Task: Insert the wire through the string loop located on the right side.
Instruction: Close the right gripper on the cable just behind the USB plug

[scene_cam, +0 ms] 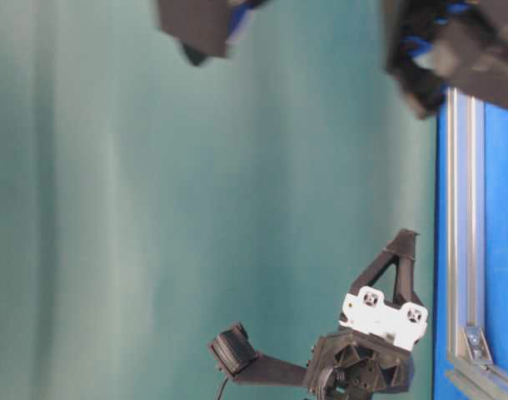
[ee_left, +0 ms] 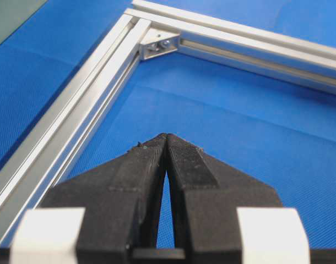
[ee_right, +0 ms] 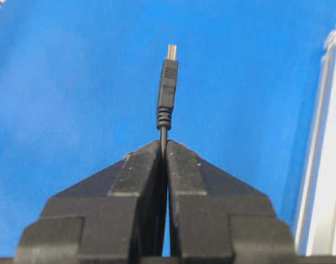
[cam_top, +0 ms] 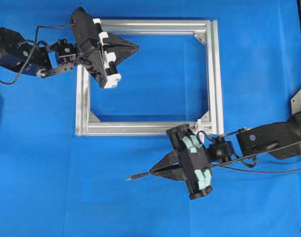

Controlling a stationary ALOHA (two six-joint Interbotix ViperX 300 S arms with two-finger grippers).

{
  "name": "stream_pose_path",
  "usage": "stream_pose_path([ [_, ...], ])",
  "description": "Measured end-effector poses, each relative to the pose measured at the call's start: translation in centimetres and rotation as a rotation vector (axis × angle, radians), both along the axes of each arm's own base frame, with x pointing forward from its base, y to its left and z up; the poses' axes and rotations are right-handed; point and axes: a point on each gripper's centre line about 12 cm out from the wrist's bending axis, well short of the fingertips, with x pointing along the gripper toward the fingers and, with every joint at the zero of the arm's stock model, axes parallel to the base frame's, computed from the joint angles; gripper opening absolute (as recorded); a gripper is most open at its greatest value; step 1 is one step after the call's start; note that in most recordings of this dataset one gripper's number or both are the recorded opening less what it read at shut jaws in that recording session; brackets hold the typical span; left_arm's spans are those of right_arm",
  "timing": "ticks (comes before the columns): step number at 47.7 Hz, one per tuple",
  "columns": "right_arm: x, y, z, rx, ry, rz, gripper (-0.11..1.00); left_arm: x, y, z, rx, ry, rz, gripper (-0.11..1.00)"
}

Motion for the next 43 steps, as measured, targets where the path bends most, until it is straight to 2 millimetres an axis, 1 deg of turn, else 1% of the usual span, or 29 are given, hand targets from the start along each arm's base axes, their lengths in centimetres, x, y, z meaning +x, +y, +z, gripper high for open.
stream_pose_path([
  [3, -0.08, -0.02, 0.55, 0.002, -0.006, 0.0, -0.04, 0.0, 0.0, 0.0, 0.0, 0.0, 0.0, 0.0],
  [7, -0.14, -0.03, 0.77, 0.002, -0.006, 0.0, -0.04, 0.0, 0.0, 0.0, 0.0, 0.0, 0.0, 0.0],
  [43, -0.16, -0.04, 0.72, 0.001, -0.001, 0.001, -0.04, 0.0, 0.0, 0.0, 0.0, 0.0, 0.0, 0.0],
])
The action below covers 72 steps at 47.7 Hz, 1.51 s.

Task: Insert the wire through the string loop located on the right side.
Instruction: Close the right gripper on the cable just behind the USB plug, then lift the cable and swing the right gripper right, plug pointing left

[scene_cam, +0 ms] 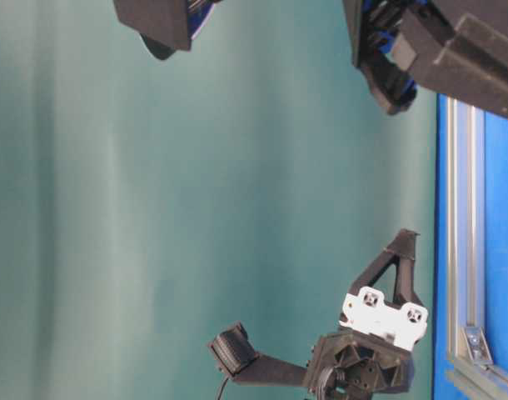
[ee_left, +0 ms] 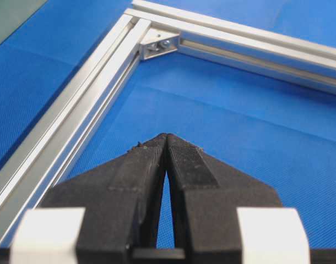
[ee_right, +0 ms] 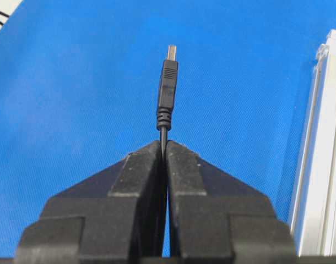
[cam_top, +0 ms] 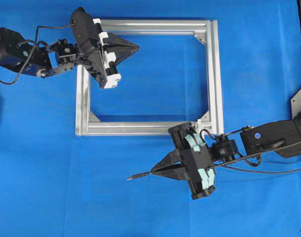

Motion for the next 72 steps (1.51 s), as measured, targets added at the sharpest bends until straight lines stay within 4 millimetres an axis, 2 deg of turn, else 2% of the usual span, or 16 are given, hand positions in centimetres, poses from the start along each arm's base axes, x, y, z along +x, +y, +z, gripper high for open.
stream_pose_path([
  [56, -0.1, 0.0, -0.2, -0.001, 0.008, -0.001, -0.04, 0.0, 0.0, 0.0, -0.004, -0.001, 0.001, 0.0],
  [64, -1.5, -0.4, -0.7, -0.006, 0.033, 0.0, -0.04, 0.0, -0.1, 0.0, -0.005, 0.001, -0.001, 0.0],
  [72, -3.9, -1.1, -0.6, -0.005, 0.05, -0.002, -0.04, 0.0, 0.0, 0.0, -0.005, 0.001, 0.001, 0.0],
])
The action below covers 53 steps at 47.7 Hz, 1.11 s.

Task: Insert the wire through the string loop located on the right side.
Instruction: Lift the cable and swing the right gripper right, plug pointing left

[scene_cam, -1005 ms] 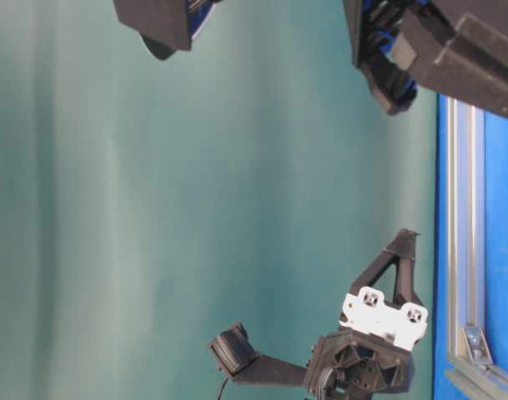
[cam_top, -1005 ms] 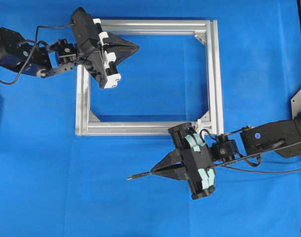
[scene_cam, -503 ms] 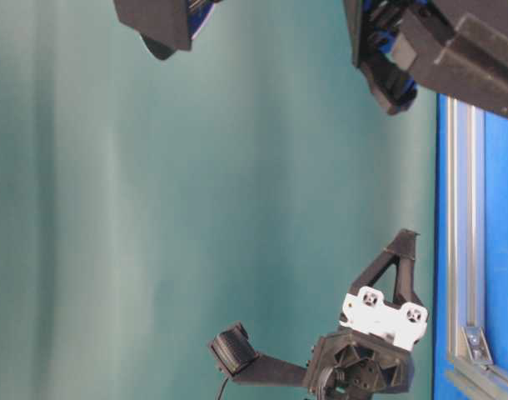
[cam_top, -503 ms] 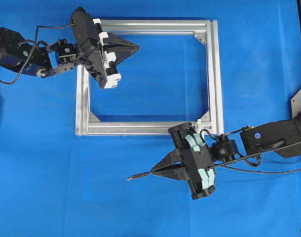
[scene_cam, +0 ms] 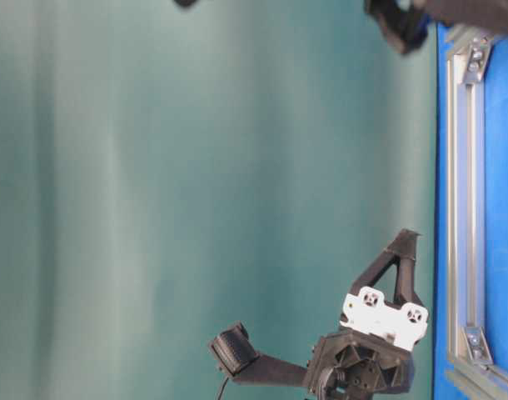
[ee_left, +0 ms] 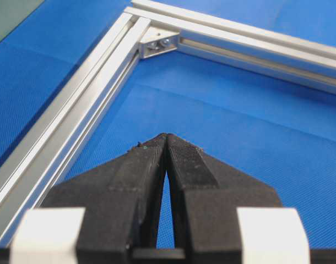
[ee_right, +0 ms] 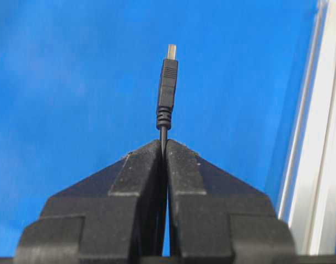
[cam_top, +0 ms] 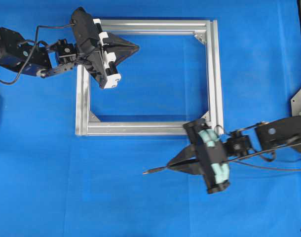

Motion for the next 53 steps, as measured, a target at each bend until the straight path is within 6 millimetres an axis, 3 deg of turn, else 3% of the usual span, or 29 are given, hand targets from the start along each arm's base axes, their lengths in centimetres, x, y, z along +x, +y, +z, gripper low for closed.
stream_pose_path([
  [32, -13.0, -4.0, 0.9, 0.043, 0.064, -0.035, -0.04, 0.0, -0.1, 0.0, 0.0, 0.0, -0.002, 0.0],
  [41, -15.1, -4.6, 0.9, 0.051, 0.054, -0.032, -0.04, 0.0, -0.1, 0.0, 0.0, 0.0, -0.002, 0.0],
  [53, -15.7, -4.8, 0.5, 0.054, 0.057, -0.036, -0.04, 0.0, -0.1, 0.0, 0.0, 0.0, -0.002, 0.0],
])
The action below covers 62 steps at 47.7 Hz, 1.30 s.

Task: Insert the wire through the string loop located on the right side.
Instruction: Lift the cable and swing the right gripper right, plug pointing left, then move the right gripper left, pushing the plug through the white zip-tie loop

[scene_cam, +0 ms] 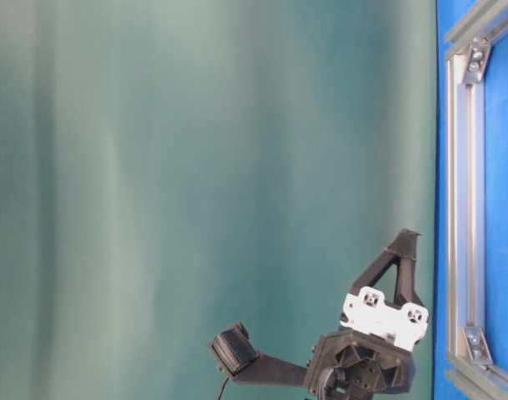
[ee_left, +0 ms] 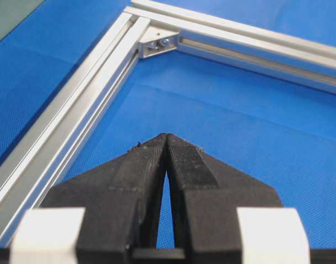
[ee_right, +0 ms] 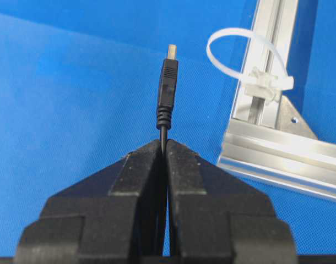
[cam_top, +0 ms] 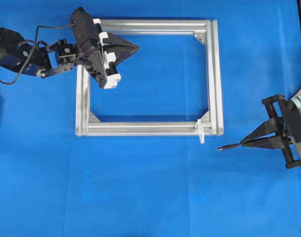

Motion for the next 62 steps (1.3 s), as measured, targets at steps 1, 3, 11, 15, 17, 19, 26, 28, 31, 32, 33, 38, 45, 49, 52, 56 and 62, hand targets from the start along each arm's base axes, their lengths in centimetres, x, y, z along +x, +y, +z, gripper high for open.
stream_pose_path([
  [1, 0.0, 0.0, -0.1, -0.001, 0.003, 0.001, -0.04, 0.0, 0.0, 0.0, 0.0, 0.0, 0.0, 0.0],
  [3, 0.0, 0.0, -0.2, -0.003, 0.009, 0.0, -0.04, 0.0, 0.0, 0.0, 0.0, 0.0, 0.0, 0.0],
  [11, 0.2, -0.1, -0.3, -0.004, 0.01, -0.01, -0.04, 0.0, 0.0, 0.0, 0.0, 0.0, 0.0, 0.0],
  [15, 0.3, -0.5, -0.4, -0.005, 0.011, -0.029, -0.04, 0.0, 0.0, 0.0, 0.0, 0.0, 0.0, 0.0],
  [17, 0.4, -0.7, -0.5, -0.005, 0.011, -0.043, -0.04, 0.0, 0.0, 0.0, 0.0, 0.0, 0.0, 0.0],
  [19, 0.5, -1.0, -0.5, -0.005, 0.013, -0.059, -0.04, 0.0, 0.1, 0.0, 0.0, 0.0, 0.002, 0.0],
  [26, 0.7, -1.9, -0.6, -0.006, 0.016, -0.105, -0.04, 0.0, 0.0, 0.0, 0.0, 0.0, 0.0, 0.0],
  [28, 0.7, -2.0, -0.6, -0.006, 0.018, -0.114, -0.04, 0.0, 0.0, 0.0, 0.001, 0.0, -0.001, 0.0],
  [31, 0.7, -2.2, -0.7, -0.007, 0.021, -0.125, -0.04, 0.0, 0.0, 0.0, 0.0, 0.0, 0.0, 0.0],
  [32, 0.7, -2.3, -0.7, -0.007, 0.022, -0.126, -0.04, 0.0, 0.0, 0.0, 0.0, 0.0, 0.0, 0.0],
  [33, 0.7, -2.3, -0.7, -0.007, 0.021, -0.128, -0.04, 0.0, 0.0, 0.0, 0.0, 0.0, 0.0, 0.0],
  [38, 0.7, -2.3, -0.7, -0.007, 0.022, -0.129, -0.04, 0.0, 0.0, 0.0, 0.0, 0.0, 0.0, 0.0],
  [45, 0.7, -2.4, -0.7, -0.007, 0.022, -0.131, -0.04, 0.0, 0.1, 0.0, 0.0, 0.0, 0.002, 0.0],
  [49, 0.7, -2.4, -0.7, -0.008, 0.024, -0.131, -0.04, 0.0, 0.1, 0.0, 0.0, 0.0, 0.002, 0.0],
  [52, 0.7, -2.4, -0.7, -0.008, 0.024, -0.131, -0.04, 0.0, 0.0, 0.0, 0.0, 0.0, 0.0, 0.0],
  [56, 0.7, -2.4, -0.7, -0.008, 0.024, -0.131, -0.04, 0.0, 0.0, 0.0, 0.0, 0.0, 0.0, 0.0],
  [62, 0.7, -2.4, -0.7, -0.008, 0.024, -0.131, -0.04, 0.0, 0.0, 0.0, 0.0, 0.0, 0.0, 0.0],
])
